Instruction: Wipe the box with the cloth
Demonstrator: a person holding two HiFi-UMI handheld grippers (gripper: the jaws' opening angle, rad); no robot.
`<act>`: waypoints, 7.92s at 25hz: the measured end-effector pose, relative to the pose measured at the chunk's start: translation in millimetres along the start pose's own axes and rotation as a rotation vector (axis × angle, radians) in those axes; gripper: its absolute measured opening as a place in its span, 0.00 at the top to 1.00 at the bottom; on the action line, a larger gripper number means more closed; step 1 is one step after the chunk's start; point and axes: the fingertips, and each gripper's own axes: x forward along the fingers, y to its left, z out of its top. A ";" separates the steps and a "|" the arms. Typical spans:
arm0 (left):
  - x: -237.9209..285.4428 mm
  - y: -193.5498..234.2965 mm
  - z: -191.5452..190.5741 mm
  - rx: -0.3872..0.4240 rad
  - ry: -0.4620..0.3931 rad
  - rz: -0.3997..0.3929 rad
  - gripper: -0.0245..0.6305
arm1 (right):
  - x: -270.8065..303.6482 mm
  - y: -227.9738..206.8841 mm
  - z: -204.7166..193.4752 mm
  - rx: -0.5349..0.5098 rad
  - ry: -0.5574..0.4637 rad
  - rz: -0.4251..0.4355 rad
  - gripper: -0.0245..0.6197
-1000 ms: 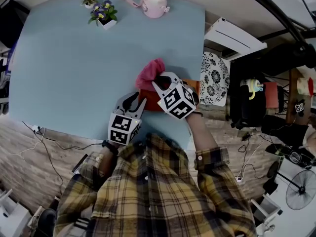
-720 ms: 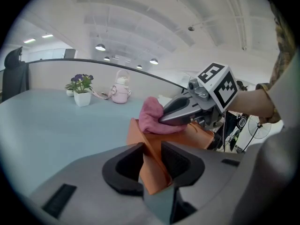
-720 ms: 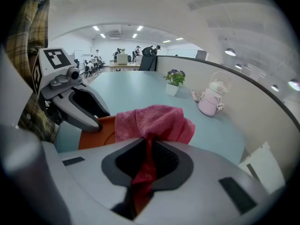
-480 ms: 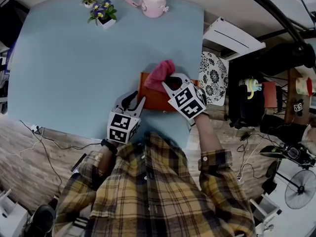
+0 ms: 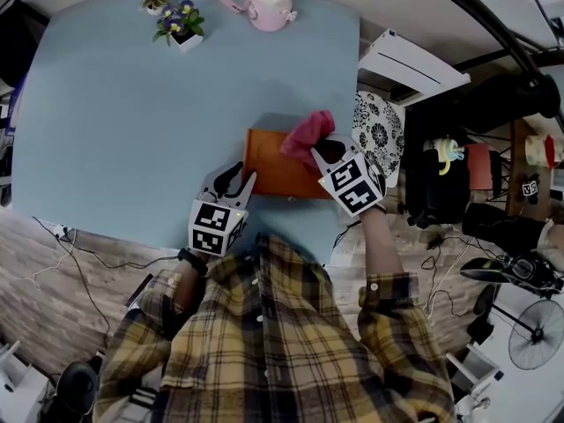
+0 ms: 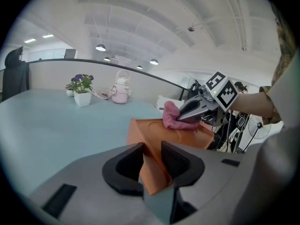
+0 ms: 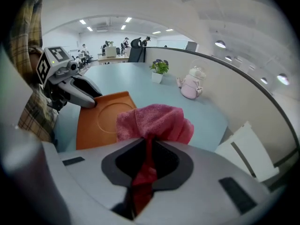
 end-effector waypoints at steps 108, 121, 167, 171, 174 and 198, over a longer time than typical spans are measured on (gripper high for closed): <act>1.0 0.0 -0.2 -0.005 -0.036 0.004 0.78 | -30.5 40.0 -31.1 0.156 0.022 -0.103 0.89; 0.9 0.9 -0.1 -0.005 -0.040 0.004 0.78 | -61.5 14.5 -62.9 0.113 0.153 -0.226 0.89; -0.5 0.1 0.4 -0.022 -0.065 -0.003 0.78 | -5.3 143.1 39.6 0.043 -0.103 0.140 0.89; -0.6 -0.2 0.3 -0.018 -0.066 -0.002 0.78 | -11.0 137.1 29.7 0.031 -0.092 0.123 0.89; -0.4 0.1 -0.3 -0.019 -0.066 -0.003 0.78 | -16.0 130.5 19.2 0.040 -0.078 0.104 0.89; -0.8 -0.3 -0.3 -0.019 -0.070 -0.005 0.78 | -64.3 82.6 -71.9 0.147 0.122 -0.039 0.89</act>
